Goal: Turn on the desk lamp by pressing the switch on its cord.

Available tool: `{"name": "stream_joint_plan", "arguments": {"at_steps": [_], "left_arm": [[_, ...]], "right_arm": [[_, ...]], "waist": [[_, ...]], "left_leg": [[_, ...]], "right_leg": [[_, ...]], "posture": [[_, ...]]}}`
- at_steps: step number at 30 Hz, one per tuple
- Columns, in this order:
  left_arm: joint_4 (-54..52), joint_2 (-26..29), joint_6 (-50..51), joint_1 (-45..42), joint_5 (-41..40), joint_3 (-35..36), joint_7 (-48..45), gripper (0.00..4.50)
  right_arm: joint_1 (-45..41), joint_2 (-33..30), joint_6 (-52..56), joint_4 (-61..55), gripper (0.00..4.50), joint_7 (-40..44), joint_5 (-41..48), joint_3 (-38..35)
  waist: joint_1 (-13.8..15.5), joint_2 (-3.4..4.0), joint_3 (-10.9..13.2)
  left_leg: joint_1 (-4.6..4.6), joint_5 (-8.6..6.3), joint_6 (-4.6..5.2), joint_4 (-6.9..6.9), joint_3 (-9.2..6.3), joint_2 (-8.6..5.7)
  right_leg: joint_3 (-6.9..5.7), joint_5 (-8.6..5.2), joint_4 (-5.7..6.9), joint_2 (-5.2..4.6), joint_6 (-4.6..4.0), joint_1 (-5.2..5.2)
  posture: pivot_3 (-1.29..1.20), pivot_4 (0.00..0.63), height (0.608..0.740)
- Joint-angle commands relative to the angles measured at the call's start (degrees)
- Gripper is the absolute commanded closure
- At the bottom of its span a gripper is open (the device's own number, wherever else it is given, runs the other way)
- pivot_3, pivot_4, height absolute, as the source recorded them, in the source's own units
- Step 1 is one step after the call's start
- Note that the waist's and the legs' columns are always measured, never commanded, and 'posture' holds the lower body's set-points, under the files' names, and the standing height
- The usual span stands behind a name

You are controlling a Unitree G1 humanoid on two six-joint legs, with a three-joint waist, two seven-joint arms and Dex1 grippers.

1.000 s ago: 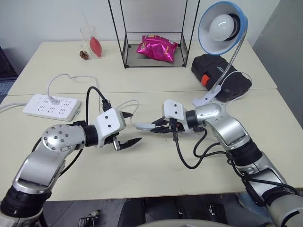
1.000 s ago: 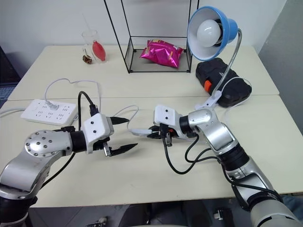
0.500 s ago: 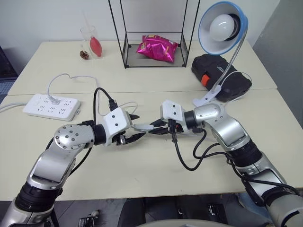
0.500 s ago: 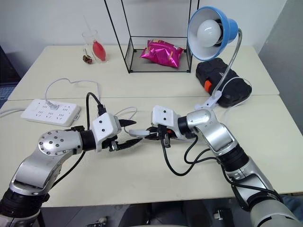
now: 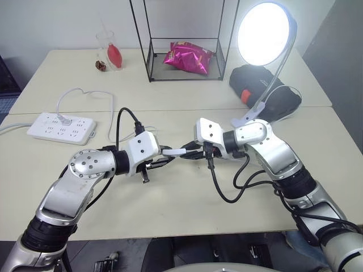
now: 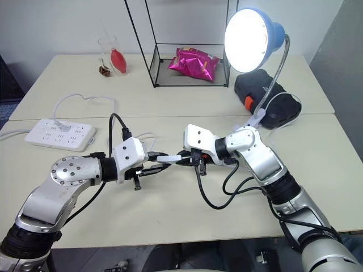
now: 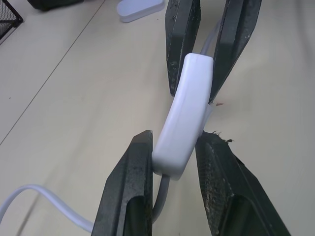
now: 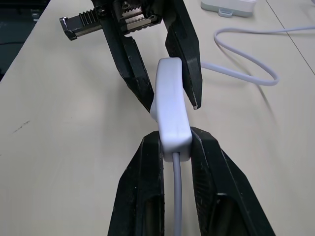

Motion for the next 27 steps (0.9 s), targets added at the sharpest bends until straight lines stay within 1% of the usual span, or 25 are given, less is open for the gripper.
{"name": "stream_joint_plan", "arguments": {"at_steps": [1, 10, 12, 13, 14, 15, 18, 21, 22, 26, 27], "left_arm": [[0.2, 0.0, -1.1, -1.4, 1.2, 2.3, 1.8, 3.6], [-0.1, -0.4, -1.0, -1.7, 0.4, 2.2, 1.3, 3.62], [0.1, 0.0, -1.7, -1.6, 1.1, 1.7, 0.8, 2.93], [0.3, 0.3, -2.5, -1.6, 1.6, 1.3, 0.5, 2.78], [0.5, 0.5, -3.1, -1.5, 2.0, 1.1, 0.3, 2.47], [0.6, 0.5, -3.7, -1.4, 2.3, 1.0, 0.1, 2.36], [1.0, 0.6, -6.0, -1.2, 3.4, 1.0, -0.1, 1.72], [0.0, 0.5, -6.9, -0.3, 2.5, 1.7, -0.9, 1.1], [-0.4, 0.5, -6.9, 0.1, 2.1, 1.9, -1.0, 1.03], [-2.5, 0.5, -6.8, 1.7, 0.3, 4.1, -1.3, 1.03], [-3.4, 0.7, -6.0, 2.4, -0.9, 5.6, -1.3, 1.03]], "right_arm": [[-0.4, 0.6, -0.3, -2.1, 4.12, 0.7, 1.6, 0.2], [-0.7, 0.8, -0.7, -1.8, 4.12, 0.9, 1.7, 0.2], [-0.8, 0.9, -0.7, -1.7, 4.12, 1.0, 1.7, 0.2], [-0.8, 1.0, -0.8, -1.6, 4.12, 1.0, 1.7, 0.3], [-0.9, 1.1, -0.8, -1.5, 4.12, 1.0, 1.6, 0.3], [-0.9, 1.1, -0.8, -1.4, 4.12, 1.0, 1.6, 0.3], [-1.0, 1.3, -0.9, -1.2, 4.12, 0.8, 1.5, 0.2], [-1.0, 1.4, -1.5, -0.6, 4.12, 0.5, 1.2, 0.3], [-1.0, 1.4, -1.7, -0.2, 4.12, 0.3, 1.0, 0.3], [-1.9, 2.0, -4.0, 3.5, 4.12, -0.4, -0.1, 0.3], [-2.5, 2.4, -5.5, 5.8, 4.12, -0.9, -0.7, 0.2]], "waist": [[0.0, 0.0, 0.0], [0.0, 0.0, 0.0], [0.0, 0.0, 0.0], [0.0, 0.0, 0.0], [0.0, 0.0, 0.0], [0.0, 0.0, 0.0], [0.0, 0.0, 0.0], [0.0, 0.0, 0.0], [0.0, 0.0, 0.0], [-0.1, 0.0, 0.0], [-0.1, 0.0, 0.0]], "left_leg": [[0.0, 0.0, 0.0, 0.0, 0.0, 0.0], [0.0, 0.0, 0.0, 0.0, 0.0, 0.0], [0.0, 0.0, 0.0, 0.0, 0.0, 0.0], [0.0, 0.0, 0.0, 0.0, -0.01, 0.0], [0.0, 0.0, 0.0, 0.0, -0.01, 0.0], [0.01, 0.0, 0.0, 0.0, -0.01, 0.01], [0.0, 0.0, 0.0, 0.0, -0.01, 0.0], [0.0, 0.0, 0.0, 0.0, 0.0, -0.01], [0.0, 0.0, 0.0, 0.0, 0.0, -0.01], [0.01, 0.0, 0.0, 0.0, 0.01, 0.01], [0.01, 0.0, 0.0, 0.0, 0.01, 0.01]], "right_leg": [[0.0, 0.0, 0.0, 0.0, 0.0, 0.0], [0.0, 0.0, 0.0, 0.0, 0.0, 0.0], [0.0, 0.0, 0.0, 0.0, 0.0, 0.0], [-0.01, 0.0, 0.01, 0.0, 0.0, 0.0], [-0.01, 0.0, 0.01, 0.0, 0.0, 0.0], [0.0, 0.0, 0.01, 0.0, 0.0, 0.0], [-0.01, 0.0, 0.01, 0.0, 0.0, 0.0], [0.0, 0.0, 0.0, -0.01, 0.0, 0.0], [0.0, 0.0, 0.0, -0.01, 0.0, 0.0], [0.01, 0.0, 0.0, -0.01, 0.0, 0.0], [0.01, 0.0, 0.0, -0.01, 0.0, 0.0]], "posture": [[0.0, 0.15, 0.74], [0.0, 0.15, 0.74], [0.0, 0.15, 0.74], [0.0, 0.15, 0.74], [0.0, 0.15, 0.74], [0.0, 0.15, 0.74], [0.0, 0.15, 0.74], [0.0, 0.15, 0.74], [0.0, 0.15, 0.74], [0.0, 0.15, 0.74], [0.0, 0.15, 0.74]]}}
